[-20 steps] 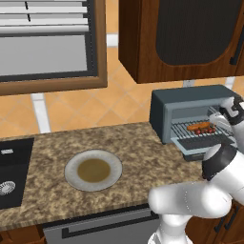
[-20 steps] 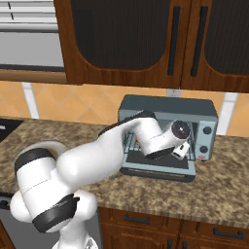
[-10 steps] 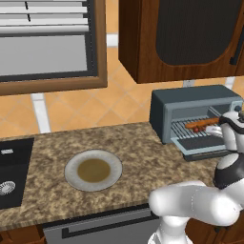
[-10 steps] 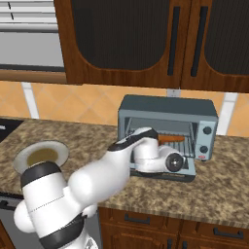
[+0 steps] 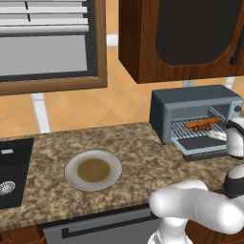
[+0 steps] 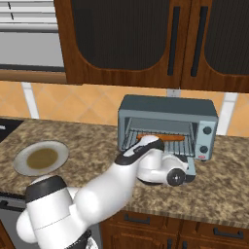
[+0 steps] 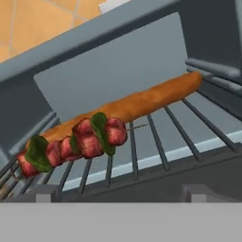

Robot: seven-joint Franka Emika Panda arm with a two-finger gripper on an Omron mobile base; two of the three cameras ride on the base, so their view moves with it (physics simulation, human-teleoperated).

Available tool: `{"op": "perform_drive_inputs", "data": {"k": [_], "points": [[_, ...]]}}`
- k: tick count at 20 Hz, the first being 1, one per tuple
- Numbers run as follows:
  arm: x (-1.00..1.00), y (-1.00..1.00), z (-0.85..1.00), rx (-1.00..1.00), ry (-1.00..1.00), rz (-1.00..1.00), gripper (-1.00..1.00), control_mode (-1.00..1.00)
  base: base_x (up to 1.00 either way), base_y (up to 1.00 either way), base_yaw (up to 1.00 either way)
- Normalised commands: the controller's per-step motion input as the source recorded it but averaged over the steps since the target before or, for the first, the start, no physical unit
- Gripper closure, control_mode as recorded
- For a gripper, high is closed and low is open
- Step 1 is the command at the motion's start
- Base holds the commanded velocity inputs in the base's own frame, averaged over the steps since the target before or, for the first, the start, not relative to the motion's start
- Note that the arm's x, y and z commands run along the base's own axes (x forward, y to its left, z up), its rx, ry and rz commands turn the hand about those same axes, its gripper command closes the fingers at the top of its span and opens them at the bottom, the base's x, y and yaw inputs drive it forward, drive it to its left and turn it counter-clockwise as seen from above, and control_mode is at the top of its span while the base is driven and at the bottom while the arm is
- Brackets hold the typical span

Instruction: Pick up the kebab skewer and baguette bread, and place them inside the toaster oven. Close the toaster oven door and start by setting the timer.

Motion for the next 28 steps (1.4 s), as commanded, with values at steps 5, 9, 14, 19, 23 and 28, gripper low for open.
{"op": "perform_drive_inputs", "data": {"k": [5, 9, 14, 19, 23, 28], "points": [[-0.01, 0.04, 0.00, -0.19, -0.14, 0.00, -1.00, -1.00, 0.00, 0.00, 0.00], [-0.01, 0.22, 0.00, -0.26, -0.19, 0.00, -1.00, -1.00, 0.00, 0.00, 0.00], [0.00, 0.06, -0.03, -0.12, -0.04, -0.06, -1.00, -1.00, 0.00, 0.00, 0.00], [0.02, 0.00, 0.00, 0.00, 0.00, -0.09, -1.00, -1.00, 0.00, 0.00, 0.00], [0.12, 0.00, 0.00, 0.00, 0.00, -0.05, -1.00, -1.00, 0.00, 0.00, 0.00], [0.14, 0.00, 0.00, 0.00, 0.00, 0.00, -1.00, -1.00, 0.00, 0.00, 0.00]]}}
